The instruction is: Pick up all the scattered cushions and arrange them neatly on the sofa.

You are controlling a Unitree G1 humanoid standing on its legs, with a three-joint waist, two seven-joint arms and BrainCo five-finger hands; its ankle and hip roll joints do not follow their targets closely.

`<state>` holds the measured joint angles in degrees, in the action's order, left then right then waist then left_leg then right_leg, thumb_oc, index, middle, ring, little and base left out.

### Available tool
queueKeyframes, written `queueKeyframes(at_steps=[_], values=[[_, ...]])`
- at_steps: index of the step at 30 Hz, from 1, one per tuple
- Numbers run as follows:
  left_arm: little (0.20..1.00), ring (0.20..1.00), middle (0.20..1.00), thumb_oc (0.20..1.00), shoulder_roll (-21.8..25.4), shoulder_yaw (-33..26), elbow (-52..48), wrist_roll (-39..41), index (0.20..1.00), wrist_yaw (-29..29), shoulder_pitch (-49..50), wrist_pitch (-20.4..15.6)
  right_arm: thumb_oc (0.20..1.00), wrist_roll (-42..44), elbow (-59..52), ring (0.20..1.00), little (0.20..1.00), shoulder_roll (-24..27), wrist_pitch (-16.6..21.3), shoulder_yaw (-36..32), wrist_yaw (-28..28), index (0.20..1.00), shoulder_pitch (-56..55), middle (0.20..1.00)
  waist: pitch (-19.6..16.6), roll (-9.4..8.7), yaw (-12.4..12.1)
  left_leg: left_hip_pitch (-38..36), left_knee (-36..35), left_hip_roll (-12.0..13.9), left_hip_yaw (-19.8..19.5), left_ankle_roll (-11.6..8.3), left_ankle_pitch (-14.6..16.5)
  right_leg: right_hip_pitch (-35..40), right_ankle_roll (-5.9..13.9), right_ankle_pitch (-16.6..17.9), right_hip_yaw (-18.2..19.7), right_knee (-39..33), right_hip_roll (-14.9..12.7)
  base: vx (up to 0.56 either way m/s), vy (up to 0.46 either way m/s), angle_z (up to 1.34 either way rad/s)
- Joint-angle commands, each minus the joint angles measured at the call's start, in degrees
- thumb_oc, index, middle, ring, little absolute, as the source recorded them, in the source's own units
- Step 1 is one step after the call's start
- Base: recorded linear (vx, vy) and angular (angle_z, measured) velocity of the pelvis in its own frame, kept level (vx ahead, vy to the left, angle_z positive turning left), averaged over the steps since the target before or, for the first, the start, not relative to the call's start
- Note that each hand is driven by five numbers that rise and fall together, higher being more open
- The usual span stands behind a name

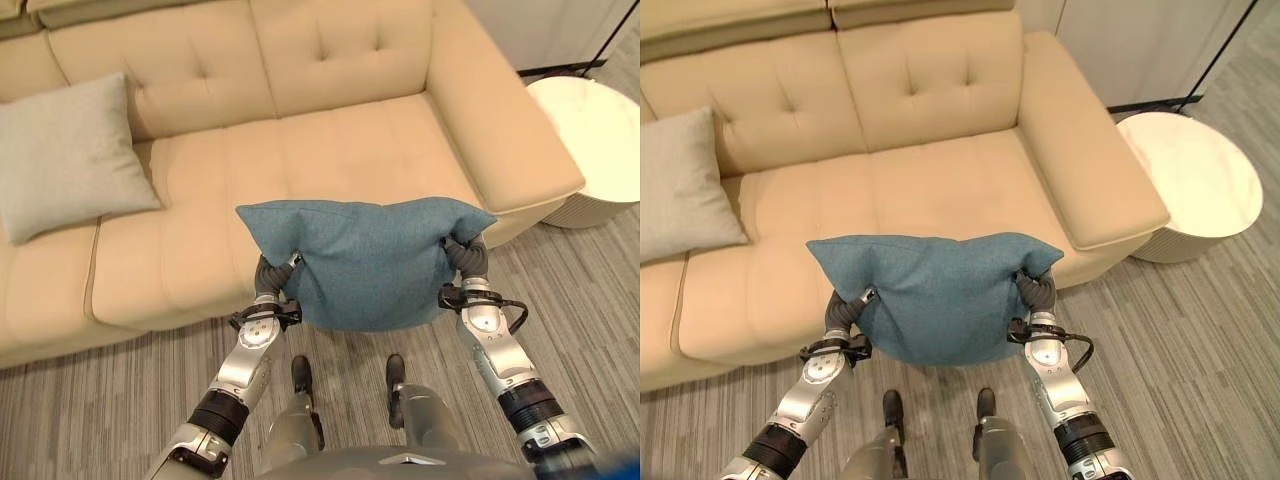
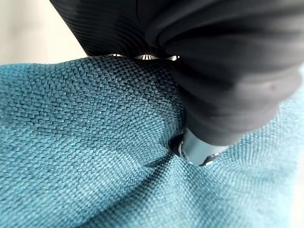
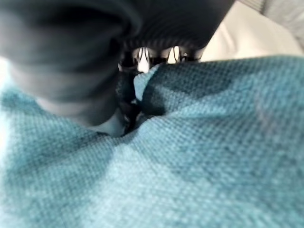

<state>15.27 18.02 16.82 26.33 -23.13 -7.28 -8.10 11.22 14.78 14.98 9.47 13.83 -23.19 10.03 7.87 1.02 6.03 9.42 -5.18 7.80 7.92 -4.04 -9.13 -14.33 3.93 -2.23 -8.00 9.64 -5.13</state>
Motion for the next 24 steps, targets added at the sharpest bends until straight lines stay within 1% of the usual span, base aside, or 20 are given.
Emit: queueKeyframes(at_steps=[1, 3, 5, 7, 8, 9, 10, 11, 13, 16, 18, 19, 20, 21, 22, 23, 24], values=[[0.200, 0.200, 0.200, 0.200, -1.3, 1.7, -5.1, -1.3, 0.200, 2.1, -6.0, -5.3, 0.200, -2.8, -5.6, 0.200, 0.200, -0.3, 3.3, 1.0, 2.3, 0.200, 2.6, 0.200, -2.9, -1.82, 0.3, -4.4, 1.1, 1.0, 2.8, -3.52, 3.3, 4.6, 3.01, 1.1, -0.5, -4.1, 0.4, 0.08, -0.044, -0.08], [0.200, 0.200, 0.200, 0.200, -1.5, 1.9, -5.7, -1.2, 0.200, 2.2, -5.1, -5.2, 0.200, -3.0, -6.1, 0.200, 0.200, -0.1, 3.2, 1.0, 2.5, 0.200, 1.5, 0.200, -3.4, -1.89, 0.6, -5.6, 1.3, 1.4, 3.0, -3.66, 3.5, 6.5, 2.70, 0.4, -0.3, -4.7, 1.0, 0.07, -0.053, -0.02], [0.200, 0.200, 0.200, 0.200, -1.8, 1.9, -5.8, -0.6, 0.200, 2.4, -4.0, -5.1, 0.200, -3.1, -6.4, 0.200, 0.200, 0.2, 3.1, 1.0, 2.7, 0.200, 0.7, 0.200, -3.8, -2.02, 0.8, -6.2, 2.6, 1.3, 2.8, -3.39, 4.4, 8.1, 2.31, -0.1, -0.1, -5.0, 1.3, 0.07, -0.065, 0.03], [0.200, 0.200, 0.200, 0.200, -2.4, 2.5, -5.5, 0.3, 0.200, 2.6, -3.1, -4.7, 0.200, -3.7, -6.5, 0.200, 0.200, 0.9, 2.9, 1.2, 2.8, 0.200, 0.0, 0.200, -3.8, -3.00, 0.6, -5.1, 7.7, 1.0, 2.1, -2.92, 5.9, 10.2, 1.80, -0.4, 0.0, -6.0, 1.1, 0.09, -0.072, 0.12], [0.200, 0.200, 0.200, 0.200, -2.8, 3.3, -5.1, 0.6, 0.200, 3.0, -2.3, -4.5, 0.200, -3.7, -7.3, 0.200, 0.200, 1.2, 2.6, 1.3, 3.0, 0.200, -0.6, 0.200, -3.6, -3.91, 0.2, -4.2, 10.6, 0.0, 1.0, -2.51, 7.3, 11.9, 1.81, 0.0, -0.1, -7.3, 0.6, 0.08, -0.021, 0.16], [0.200, 0.200, 0.200, 0.200, -2.7, 3.3, -5.1, 0.6, 0.200, 3.0, -2.3, -4.5, 0.200, -3.7, -7.3, 0.200, 0.200, 1.2, 2.6, 1.3, 3.0, 0.200, -0.6, 0.200, -3.6, -3.92, 0.2, -4.2, 10.7, -0.1, 1.0, -2.49, 7.4, 12.0, 1.82, 0.0, -0.1, -7.3, 0.6, 0.09, -0.001, 0.15], [0.200, 0.200, 0.200, 0.200, -2.8, 3.6, -5.3, 0.7, 0.200, 3.0, -2.1, -4.3, 0.200, -3.5, -7.7, 0.200, 0.200, 1.2, 2.6, 1.3, 3.1, 0.200, -0.6, 0.200, -3.5, -4.18, -0.1, -3.4, 10.8, -1.0, 0.1, -2.30, 7.6, 12.3, 1.87, 0.1, -0.1, -7.7, 0.5, 0.11, 0.046, 0.20], [0.200, 0.200, 0.200, 0.200, -2.8, 3.8, -5.9, 0.1, 0.200, 3.3, -1.5, -3.9, 0.200, -3.0, -8.1, 0.200, 0.200, 1.0, 2.6, 1.1, 3.4, 0.200, -0.9, 0.200, -4.1, -4.38, -0.3, -2.0, 9.0, -2.7, -0.8, -1.54, 7.5, 12.6, 2.13, 0.4, 0.3, -8.5, 0.7, 0.16, 0.072, 0.26], [0.200, 0.200, 0.200, 0.200, -2.6, 3.8, -6.6, -0.7, 0.200, 3.7, -1.0, -3.5, 0.200, -2.1, -8.5, 0.200, 0.200, 0.6, 2.6, 0.7, 3.3, 0.200, -1.0, 0.200, -4.1, -4.25, -1.1, 0.6, 7.5, -3.9, -0.7, -1.07, 6.8, 12.9, 2.35, -0.1, 1.5, -8.6, 1.2, 0.20, 0.158, 0.15], [0.200, 0.200, 0.200, 0.200, -2.0, 3.5, -8.2, -1.3, 0.200, 4.3, 0.6, -3.4, 0.200, -1.8, -9.7, 0.200, 0.200, -0.1, 3.0, 0.5, 3.7, 0.200, -1.6, 0.200, -4.3, -4.52, -1.8, -0.4, 6.7, -4.9, -1.8, -0.31, 7.4, 13.7, 2.84, -0.5, 2.6, -8.4, 0.9, 0.21, 0.175, -0.30], [0.200, 0.200, 0.200, 0.200, -1.3, 3.2, -8.8, -2.1, 0.200, 4.4, 1.1, -3.4, 0.200, -1.8, -10.2, 0.200, 0.200, -0.4, 3.1, 0.4, 4.1, 0.200, -1.8, 0.200, -4.6, -4.87, -2.2, -1.5, 6.3, -5.3, -1.0, 0.49, 8.0, 14.3, 3.38, -0.7, 3.2, -8.3, 0.0, 0.21, 0.219, -0.39], [0.200, 0.200, 0.200, 0.200, -0.4, 2.9, -9.6, -3.4, 0.200, 4.2, 1.4, -3.4, 0.200, -1.8, -10.6, 0.200, 0.200, -1.1, 3.3, 0.6, 4.4, 0.200, -1.3, 0.200, -4.5, -5.00, -2.8, -2.5, 5.8, -6.0, -0.1, 1.59, 8.9, 13.8, 4.18, -0.7, 4.2, -6.6, -0.8, 0.18, 0.273, -0.38], [0.200, 0.200, 0.200, 0.200, 0.0, 2.6, -10.0, -3.8, 0.200, 4.1, 1.3, -3.3, 0.200, -2.0, -10.8, 0.200, 0.200, -1.4, 3.4, 0.8, 4.5, 0.200, -0.9, 0.200, -4.4, -5.00, -3.1, -3.0, 5.5, -6.2, 0.3, 2.04, 9.3, 13.3, 4.67, -0.6, 4.4, -5.5, -1.2, 0.20, 0.382, -0.59], [0.200, 0.200, 0.200, 0.200, 0.7, 1.9, -10.7, -4.5, 0.200, 3.7, 1.4, -3.3, 0.200, -2.4, -10.8, 0.200, 0.200, -2.0, 3.4, 1.2, 4.7, 0.200, -0.1, 0.200, -3.9, -4.93, -3.7, -4.1, 5.2, -6.7, 1.2, 3.16, 10.1, 11.2, 5.88, 0.7, 5.3, -1.1, -2.2, 0.09, 0.230, -0.83], [0.200, 0.200, 0.200, 0.200, 0.8, 1.9, -10.7, -4.5, 0.200, 3.7, 1.3, -3.3, 0.200, -2.4, -10.8, 0.200, 0.200, -2.0, 3.4, 1.2, 4.7, 0.200, -0.1, 0.200, -3.9, -4.99, -3.9, -4.1, 5.1, -6.7, 1.5, 3.19, 10.1, 11.0, 5.92, 0.6, 5.6, -0.8, -2.3, 0.10, 0.217, -1.15], [0.200, 0.200, 0.200, 0.200, 1.0, 1.6, -11.1, -4.6, 0.200, 3.7, 1.3, -3.3, 0.200, -2.6, -10.8, 0.200, 0.200, -2.1, 3.4, 1.6, 4.9, 0.200, 0.3, 0.200, -3.5, -4.88, -4.0, -4.6, 5.0, -7.0, 1.6, 3.74, 10.3, 9.9, 6.34, 1.6, 6.2, 1.6, -2.5, 0.10, 0.182, -1.03], [0.200, 0.200, 0.200, 0.200, 1.7, 1.2, -11.5, -5.1, 0.200, 3.5, 0.9, -3.5, 0.200, -2.8, -10.9, 0.200, 0.200, -2.3, 3.4, 1.6, 4.9, 0.200, 1.0, 0.200, -2.9, -4.39, -3.9, -5.7, 4.4, -7.3, 1.8, 4.70, 10.7, 7.8, 6.95, 3.2, 6.5, 6.3, -2.7, 0.10, 0.181, -0.71]])
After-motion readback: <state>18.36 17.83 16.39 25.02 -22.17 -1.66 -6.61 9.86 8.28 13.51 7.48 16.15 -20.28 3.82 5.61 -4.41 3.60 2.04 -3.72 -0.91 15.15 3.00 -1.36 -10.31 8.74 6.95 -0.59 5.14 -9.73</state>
